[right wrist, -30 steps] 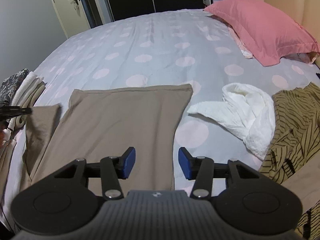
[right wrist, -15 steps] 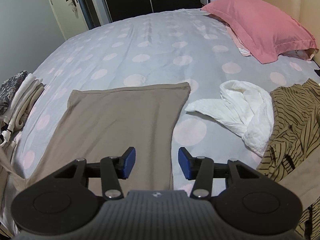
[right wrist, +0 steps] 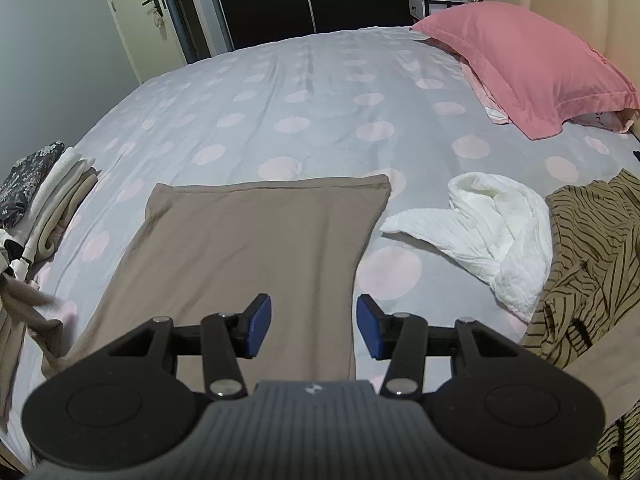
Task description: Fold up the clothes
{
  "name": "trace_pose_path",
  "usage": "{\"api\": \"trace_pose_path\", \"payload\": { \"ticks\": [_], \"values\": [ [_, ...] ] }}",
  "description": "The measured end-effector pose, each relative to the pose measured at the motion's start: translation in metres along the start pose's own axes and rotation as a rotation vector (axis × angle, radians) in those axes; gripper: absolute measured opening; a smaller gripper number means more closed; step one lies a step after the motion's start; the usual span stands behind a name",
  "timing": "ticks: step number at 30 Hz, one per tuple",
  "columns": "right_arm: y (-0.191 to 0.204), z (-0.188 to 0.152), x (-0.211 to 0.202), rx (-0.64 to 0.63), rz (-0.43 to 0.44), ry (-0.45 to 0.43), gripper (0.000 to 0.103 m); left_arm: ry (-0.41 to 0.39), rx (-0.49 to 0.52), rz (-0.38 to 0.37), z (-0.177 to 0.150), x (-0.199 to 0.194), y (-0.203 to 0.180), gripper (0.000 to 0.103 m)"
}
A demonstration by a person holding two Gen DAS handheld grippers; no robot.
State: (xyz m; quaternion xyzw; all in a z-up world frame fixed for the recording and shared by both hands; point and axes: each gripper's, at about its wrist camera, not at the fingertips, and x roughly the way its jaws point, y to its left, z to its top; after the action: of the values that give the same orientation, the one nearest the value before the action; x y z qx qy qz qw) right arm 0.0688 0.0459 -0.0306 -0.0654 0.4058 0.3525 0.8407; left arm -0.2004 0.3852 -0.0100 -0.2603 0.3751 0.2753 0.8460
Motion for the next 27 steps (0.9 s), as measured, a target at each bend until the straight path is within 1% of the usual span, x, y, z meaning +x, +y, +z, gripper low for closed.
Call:
{"api": "trace_pose_path", "payload": {
  "ticks": [2,5,9,10,12,14,15,16,18,21,25,27],
  "values": [
    [0.000,-0.001,0.001,-0.004,-0.001,0.006,0.051,0.072,0.052,-0.053,-0.017,0.019,-0.020,0.000],
    [-0.001,-0.003,0.002,-0.007,-0.003,0.014,0.051,0.185,0.149,-0.110,-0.047,0.043,-0.051,0.000],
    [-0.002,-0.003,0.004,-0.008,0.001,0.022,0.051,0.334,0.283,-0.188,-0.082,0.061,-0.081,0.000],
    [-0.002,-0.003,0.004,-0.009,0.002,0.025,0.051,0.380,0.311,-0.208,-0.088,0.064,-0.085,0.000],
    [-0.002,-0.004,0.006,-0.013,0.007,0.031,0.051,0.440,0.346,-0.234,-0.096,0.065,-0.089,0.000],
    [-0.001,-0.004,0.007,-0.019,0.012,0.036,0.051,0.466,0.372,-0.257,-0.099,0.060,-0.088,0.004],
    [-0.001,-0.005,0.007,-0.022,0.014,0.037,0.051,0.478,0.385,-0.269,-0.100,0.058,-0.087,0.012],
    [-0.001,-0.005,0.007,-0.025,0.015,0.038,0.051,0.481,0.400,-0.277,-0.100,0.055,-0.087,0.018],
    [-0.001,-0.006,0.007,-0.022,0.017,0.040,0.051,0.457,0.437,-0.283,-0.096,0.045,-0.085,0.019],
    [-0.002,-0.006,0.008,-0.015,0.020,0.045,0.051,0.387,0.520,-0.269,-0.080,0.036,-0.085,0.019],
    [-0.002,-0.007,0.008,-0.012,0.022,0.049,0.051,0.284,0.707,-0.205,-0.064,0.030,-0.091,0.019],
    [-0.002,-0.007,0.008,-0.011,0.022,0.050,0.051,0.263,0.795,-0.171,-0.062,0.036,-0.094,0.019]
  ]
}}
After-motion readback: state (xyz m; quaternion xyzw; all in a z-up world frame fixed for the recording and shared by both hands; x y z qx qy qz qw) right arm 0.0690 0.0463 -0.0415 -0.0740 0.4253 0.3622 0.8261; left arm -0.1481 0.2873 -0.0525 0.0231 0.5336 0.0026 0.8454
